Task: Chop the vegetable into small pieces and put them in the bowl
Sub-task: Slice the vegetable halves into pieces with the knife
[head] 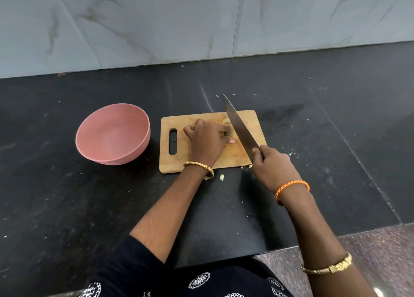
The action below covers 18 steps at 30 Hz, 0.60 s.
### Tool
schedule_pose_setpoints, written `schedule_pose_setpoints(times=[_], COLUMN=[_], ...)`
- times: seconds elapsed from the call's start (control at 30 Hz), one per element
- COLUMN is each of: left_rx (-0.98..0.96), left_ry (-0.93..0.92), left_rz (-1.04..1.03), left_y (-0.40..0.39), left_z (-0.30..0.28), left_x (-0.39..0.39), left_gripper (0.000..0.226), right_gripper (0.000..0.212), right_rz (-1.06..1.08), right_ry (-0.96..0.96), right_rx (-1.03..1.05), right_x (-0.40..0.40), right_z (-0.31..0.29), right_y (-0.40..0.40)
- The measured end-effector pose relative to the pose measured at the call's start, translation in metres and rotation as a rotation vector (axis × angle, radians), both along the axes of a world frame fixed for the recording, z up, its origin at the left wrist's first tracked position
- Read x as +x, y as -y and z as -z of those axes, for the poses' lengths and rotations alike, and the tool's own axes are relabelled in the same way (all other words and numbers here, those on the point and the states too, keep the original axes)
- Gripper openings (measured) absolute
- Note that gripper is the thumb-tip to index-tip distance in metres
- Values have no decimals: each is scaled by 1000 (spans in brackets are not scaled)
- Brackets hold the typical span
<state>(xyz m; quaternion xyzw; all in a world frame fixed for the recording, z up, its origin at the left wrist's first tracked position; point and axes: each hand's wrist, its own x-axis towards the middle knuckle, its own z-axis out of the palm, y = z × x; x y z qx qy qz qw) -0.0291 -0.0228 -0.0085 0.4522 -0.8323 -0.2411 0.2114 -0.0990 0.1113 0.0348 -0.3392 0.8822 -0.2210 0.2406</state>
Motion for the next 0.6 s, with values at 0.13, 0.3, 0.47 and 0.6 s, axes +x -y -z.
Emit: schedule_pose_setpoints(times=[0.13,0.3,0.47,0.6], left_rx=[-2,2,23,22], left_ry=[1,-7,-21,-15], left_rz=[-2,-2,-6,-7], left_y=[1,1,2,2], left_z=[1,1,1,1], left_x=[-1,-1,-1,-1], left_gripper=[38,38,38,37], right_gripper=[29,31,28,30], right_rz=[-13,-12,-39,-39], right_ry=[7,-14,-15,-68], right_rx=[-10,-4,5,14], right_x=[-3,-5,-7,-3], right_z=[0,5,5,8], right_y=[4,9,13,20])
